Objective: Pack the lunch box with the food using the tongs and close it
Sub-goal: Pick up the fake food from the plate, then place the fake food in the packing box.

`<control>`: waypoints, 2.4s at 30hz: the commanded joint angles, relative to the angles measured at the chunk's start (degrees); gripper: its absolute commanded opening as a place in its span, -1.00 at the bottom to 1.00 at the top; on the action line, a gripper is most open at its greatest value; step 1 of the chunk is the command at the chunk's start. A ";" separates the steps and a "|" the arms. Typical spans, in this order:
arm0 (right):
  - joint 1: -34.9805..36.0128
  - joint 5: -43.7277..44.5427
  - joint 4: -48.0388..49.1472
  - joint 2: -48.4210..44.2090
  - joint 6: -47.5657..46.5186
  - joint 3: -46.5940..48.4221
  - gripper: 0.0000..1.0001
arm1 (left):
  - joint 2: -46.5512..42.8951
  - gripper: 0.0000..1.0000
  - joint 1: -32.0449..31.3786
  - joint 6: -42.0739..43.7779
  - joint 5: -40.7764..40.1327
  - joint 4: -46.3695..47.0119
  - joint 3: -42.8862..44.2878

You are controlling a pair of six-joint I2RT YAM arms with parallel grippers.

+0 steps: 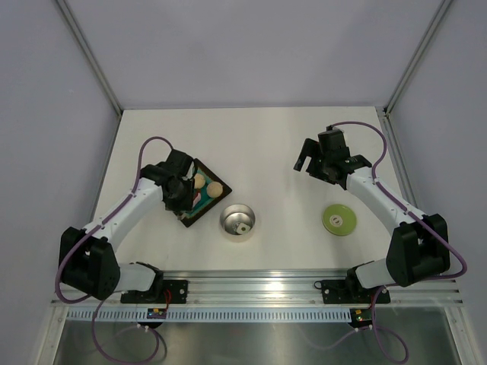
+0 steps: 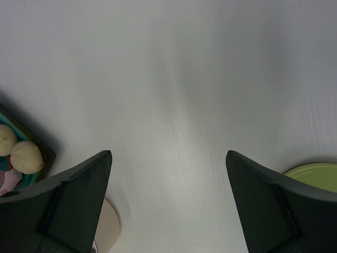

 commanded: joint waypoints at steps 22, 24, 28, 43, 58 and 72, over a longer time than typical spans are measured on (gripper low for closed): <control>0.15 -0.40 1.39 -1.16 0.33 0.21 0.94 | 1.51 -1.00 0.23 -0.68 0.64 -0.25 3.70; 0.24 -0.58 1.39 -1.07 0.51 0.03 0.95 | -0.16 -1.00 0.14 -0.94 1.69 -1.91 5.45; 0.15 -0.58 1.56 -0.99 0.60 0.12 0.95 | -3.93 -1.00 0.22 -1.21 4.68 -4.03 8.97; 0.15 -0.76 1.39 -0.81 0.60 0.73 0.95 | -9.12 -1.00 -0.83 -1.12 8.82 -7.28 13.72; 0.15 0.12 0.86 -0.99 0.25 0.91 0.94 | -11.23 -1.00 -11.36 -2.61 10.75 -9.30 16.01; 0.24 0.74 0.16 -1.60 0.60 0.65 0.95 | -12.12 -1.00 -23.94 -7.10 13.65 -4.03 8.36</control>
